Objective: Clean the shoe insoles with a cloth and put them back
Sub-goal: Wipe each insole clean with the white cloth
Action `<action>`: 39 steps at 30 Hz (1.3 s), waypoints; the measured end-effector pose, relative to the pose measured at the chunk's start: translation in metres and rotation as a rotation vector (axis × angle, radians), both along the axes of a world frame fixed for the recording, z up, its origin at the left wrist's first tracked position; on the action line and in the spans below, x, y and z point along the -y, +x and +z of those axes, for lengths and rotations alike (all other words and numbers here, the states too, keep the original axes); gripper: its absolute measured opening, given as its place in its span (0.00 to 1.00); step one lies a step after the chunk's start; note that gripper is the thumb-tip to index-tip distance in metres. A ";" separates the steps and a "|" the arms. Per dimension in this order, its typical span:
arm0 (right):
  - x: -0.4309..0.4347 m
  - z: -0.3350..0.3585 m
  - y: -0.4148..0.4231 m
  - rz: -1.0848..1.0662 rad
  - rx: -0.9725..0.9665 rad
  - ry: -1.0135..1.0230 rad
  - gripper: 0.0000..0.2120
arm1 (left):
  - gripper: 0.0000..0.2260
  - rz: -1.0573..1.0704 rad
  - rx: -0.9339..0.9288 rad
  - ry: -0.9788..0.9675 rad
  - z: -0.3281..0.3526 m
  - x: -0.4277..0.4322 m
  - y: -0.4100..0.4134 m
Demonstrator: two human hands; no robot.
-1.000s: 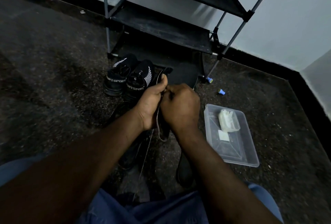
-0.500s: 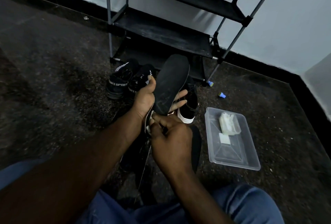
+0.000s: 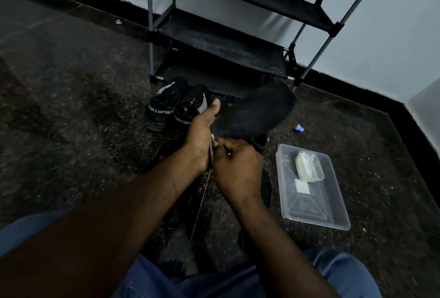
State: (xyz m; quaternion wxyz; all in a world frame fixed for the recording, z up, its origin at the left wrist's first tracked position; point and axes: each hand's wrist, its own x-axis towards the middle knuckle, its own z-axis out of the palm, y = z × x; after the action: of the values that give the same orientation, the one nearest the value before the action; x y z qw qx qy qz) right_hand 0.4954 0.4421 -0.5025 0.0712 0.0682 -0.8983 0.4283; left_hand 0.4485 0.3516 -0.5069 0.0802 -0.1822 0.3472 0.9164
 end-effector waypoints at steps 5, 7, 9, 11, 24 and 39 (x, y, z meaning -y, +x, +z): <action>-0.010 0.011 -0.013 -0.055 0.031 0.021 0.11 | 0.24 -0.213 -0.035 0.021 0.000 0.000 0.007; -0.011 0.012 -0.011 -0.050 0.059 0.013 0.10 | 0.25 -0.207 -0.029 0.004 -0.003 -0.002 0.005; -0.012 0.014 -0.006 -0.035 0.108 -0.012 0.09 | 0.25 -0.209 -0.012 -0.016 -0.006 -0.004 0.005; -0.012 0.016 0.002 -0.010 0.142 -0.047 0.10 | 0.26 -0.184 -0.007 -0.004 -0.004 -0.005 0.007; -0.003 0.002 0.020 0.018 -0.089 -0.034 0.13 | 0.27 -0.008 -0.039 0.123 -0.002 -0.005 0.004; -0.027 -0.015 0.020 0.057 -0.281 0.176 0.14 | 0.27 0.122 -0.085 0.167 -0.001 0.007 -0.003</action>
State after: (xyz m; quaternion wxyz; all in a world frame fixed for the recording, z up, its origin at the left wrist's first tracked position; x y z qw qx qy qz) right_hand 0.5156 0.4692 -0.5174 0.1779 0.1587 -0.9113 0.3359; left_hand 0.4458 0.3448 -0.5076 0.0244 -0.1565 0.2612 0.9522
